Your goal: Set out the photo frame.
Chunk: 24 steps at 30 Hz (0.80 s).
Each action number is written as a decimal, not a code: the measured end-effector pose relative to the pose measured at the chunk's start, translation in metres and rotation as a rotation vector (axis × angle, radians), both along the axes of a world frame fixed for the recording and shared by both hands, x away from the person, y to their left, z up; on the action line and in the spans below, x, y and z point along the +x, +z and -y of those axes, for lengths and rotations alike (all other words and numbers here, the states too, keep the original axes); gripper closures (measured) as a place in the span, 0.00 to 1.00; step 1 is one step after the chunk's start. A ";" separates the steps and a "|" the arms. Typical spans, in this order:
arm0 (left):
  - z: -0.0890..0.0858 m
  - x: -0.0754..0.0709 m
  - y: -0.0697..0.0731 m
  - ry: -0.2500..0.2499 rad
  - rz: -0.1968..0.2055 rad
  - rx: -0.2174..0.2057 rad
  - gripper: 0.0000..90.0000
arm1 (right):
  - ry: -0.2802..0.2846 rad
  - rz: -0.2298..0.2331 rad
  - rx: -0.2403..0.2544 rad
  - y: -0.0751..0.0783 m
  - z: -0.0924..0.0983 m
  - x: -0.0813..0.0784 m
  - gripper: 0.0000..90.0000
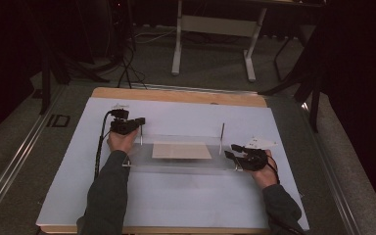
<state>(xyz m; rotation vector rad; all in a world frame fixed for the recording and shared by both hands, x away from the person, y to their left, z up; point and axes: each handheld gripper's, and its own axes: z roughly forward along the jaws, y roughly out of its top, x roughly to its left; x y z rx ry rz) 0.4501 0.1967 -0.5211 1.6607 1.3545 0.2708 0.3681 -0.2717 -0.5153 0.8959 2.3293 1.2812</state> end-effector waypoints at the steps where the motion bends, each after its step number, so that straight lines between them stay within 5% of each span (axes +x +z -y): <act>1: 0.000 0.000 0.000 0.000 0.000 0.000 0.95 | 0.006 0.003 -0.002 0.000 -0.001 0.000 0.57; 12: -0.001 0.001 0.000 -0.003 -0.008 -0.003 0.95 | 0.047 0.098 -0.020 0.005 -0.009 -0.004 0.41; 24: -0.001 0.002 0.000 -0.002 -0.017 -0.011 0.95 | 0.119 0.159 0.005 0.007 -0.016 -0.009 0.49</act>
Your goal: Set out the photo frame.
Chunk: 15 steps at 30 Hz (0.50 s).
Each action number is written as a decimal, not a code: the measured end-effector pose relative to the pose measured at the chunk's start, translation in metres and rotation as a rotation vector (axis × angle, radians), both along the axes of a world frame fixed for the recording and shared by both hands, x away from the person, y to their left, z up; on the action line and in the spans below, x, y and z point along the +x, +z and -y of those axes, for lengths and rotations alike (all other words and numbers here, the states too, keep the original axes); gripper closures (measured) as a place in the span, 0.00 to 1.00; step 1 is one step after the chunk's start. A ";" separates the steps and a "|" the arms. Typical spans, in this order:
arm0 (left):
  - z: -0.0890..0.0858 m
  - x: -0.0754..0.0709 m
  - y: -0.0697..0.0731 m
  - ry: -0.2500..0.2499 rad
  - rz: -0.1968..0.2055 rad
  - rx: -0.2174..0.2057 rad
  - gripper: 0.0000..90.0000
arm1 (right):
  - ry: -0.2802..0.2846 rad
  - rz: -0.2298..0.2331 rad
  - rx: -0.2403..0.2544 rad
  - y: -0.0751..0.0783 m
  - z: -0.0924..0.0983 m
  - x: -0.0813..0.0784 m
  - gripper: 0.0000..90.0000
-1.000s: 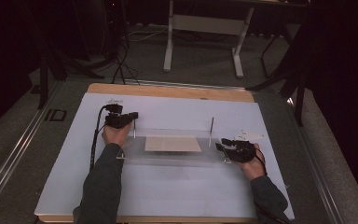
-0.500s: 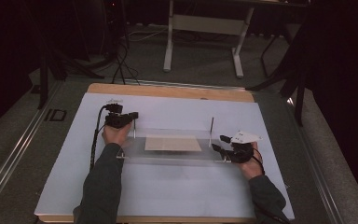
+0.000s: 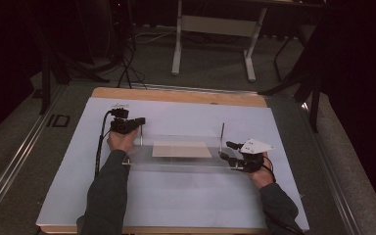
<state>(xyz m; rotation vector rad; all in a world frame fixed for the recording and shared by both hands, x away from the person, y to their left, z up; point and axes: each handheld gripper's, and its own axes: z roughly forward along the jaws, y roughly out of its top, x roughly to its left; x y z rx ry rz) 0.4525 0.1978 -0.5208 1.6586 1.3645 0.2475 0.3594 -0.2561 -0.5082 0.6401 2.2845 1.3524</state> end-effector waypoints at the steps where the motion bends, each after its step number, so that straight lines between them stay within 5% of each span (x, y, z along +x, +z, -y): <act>1: 0.000 0.000 0.000 0.000 0.000 -0.001 0.95 | 0.003 0.002 0.000 0.000 0.000 0.000 0.49; 15: 0.000 0.001 0.001 0.000 -0.010 0.000 0.95 | 0.019 0.013 0.005 0.001 -0.004 -0.001 0.53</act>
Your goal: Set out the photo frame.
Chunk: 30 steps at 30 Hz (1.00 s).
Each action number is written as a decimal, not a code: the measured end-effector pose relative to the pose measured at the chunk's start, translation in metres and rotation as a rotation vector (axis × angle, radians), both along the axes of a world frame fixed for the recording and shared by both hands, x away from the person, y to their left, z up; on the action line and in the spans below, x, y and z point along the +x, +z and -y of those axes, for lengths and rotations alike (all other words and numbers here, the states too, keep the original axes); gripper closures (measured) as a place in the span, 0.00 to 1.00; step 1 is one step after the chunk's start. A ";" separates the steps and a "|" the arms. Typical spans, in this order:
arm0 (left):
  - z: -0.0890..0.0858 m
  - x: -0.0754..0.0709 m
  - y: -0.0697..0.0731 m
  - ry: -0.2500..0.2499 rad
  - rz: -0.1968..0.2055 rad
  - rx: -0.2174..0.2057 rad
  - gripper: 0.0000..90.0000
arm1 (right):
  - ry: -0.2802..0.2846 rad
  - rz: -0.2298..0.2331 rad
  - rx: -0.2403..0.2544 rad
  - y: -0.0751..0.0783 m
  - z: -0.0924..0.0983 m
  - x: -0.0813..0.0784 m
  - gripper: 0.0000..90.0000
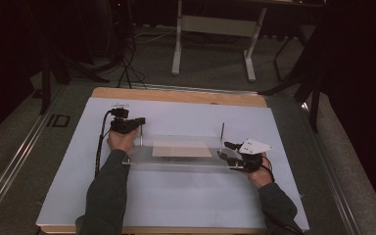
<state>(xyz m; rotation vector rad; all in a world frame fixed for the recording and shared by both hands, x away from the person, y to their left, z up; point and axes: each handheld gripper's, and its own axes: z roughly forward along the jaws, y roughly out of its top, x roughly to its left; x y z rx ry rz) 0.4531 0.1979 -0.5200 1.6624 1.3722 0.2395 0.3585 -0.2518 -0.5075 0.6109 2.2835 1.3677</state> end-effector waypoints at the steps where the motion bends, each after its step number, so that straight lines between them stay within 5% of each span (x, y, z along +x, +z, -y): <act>1: 0.000 0.000 0.000 -0.001 0.000 -0.001 0.95 | 0.002 -0.001 -0.001 0.000 0.000 0.000 0.53; 13: -0.002 0.000 -0.001 0.002 -0.006 -0.024 0.93 | 0.002 -0.010 -0.003 0.002 0.000 0.001 0.55; 15: -0.001 -0.003 -0.002 -0.001 0.015 0.000 0.88 | 0.002 -0.012 -0.006 0.003 0.000 0.001 0.55; 21: -0.007 -0.011 -0.007 -0.018 0.042 -0.019 0.79 | 0.002 -0.014 -0.002 0.003 0.000 0.002 0.56; 30: -0.016 -0.027 0.006 -0.066 0.121 0.048 0.74 | 0.001 -0.022 -0.001 0.005 -0.001 0.002 0.56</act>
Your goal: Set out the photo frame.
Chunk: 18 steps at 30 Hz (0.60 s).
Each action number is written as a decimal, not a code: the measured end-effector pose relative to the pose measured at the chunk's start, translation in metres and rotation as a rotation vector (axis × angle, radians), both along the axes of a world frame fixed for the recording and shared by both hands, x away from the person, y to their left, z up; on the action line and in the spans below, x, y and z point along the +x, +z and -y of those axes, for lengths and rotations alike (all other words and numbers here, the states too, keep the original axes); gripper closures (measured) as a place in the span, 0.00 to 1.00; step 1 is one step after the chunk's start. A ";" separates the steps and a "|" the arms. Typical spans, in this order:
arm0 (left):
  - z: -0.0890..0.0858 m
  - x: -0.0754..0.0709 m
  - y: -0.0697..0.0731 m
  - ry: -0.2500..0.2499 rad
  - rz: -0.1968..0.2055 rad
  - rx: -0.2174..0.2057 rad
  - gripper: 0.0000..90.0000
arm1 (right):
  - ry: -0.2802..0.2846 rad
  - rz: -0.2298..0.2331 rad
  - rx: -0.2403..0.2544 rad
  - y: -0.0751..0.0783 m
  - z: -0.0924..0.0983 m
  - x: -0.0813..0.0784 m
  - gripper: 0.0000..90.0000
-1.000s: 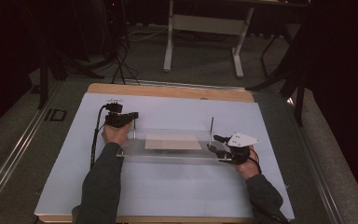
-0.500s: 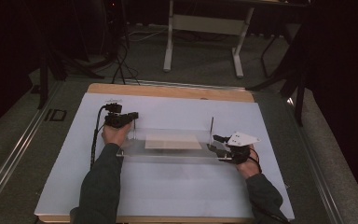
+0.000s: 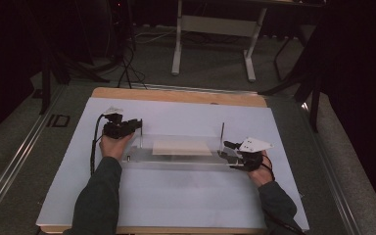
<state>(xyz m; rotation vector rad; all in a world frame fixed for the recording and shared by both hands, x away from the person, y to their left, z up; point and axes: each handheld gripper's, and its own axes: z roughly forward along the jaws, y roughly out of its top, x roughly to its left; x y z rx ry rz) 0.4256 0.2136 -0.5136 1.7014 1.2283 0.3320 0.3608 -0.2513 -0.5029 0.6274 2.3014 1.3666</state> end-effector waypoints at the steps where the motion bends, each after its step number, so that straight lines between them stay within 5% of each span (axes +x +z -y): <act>1: 0.000 -0.002 0.001 -0.006 0.007 0.008 0.73 | 0.001 -0.001 -0.001 0.000 0.000 0.000 0.56; 18: -0.006 -0.033 0.017 -0.089 0.082 0.107 0.66 | 0.001 -0.017 0.006 0.003 0.000 0.003 0.56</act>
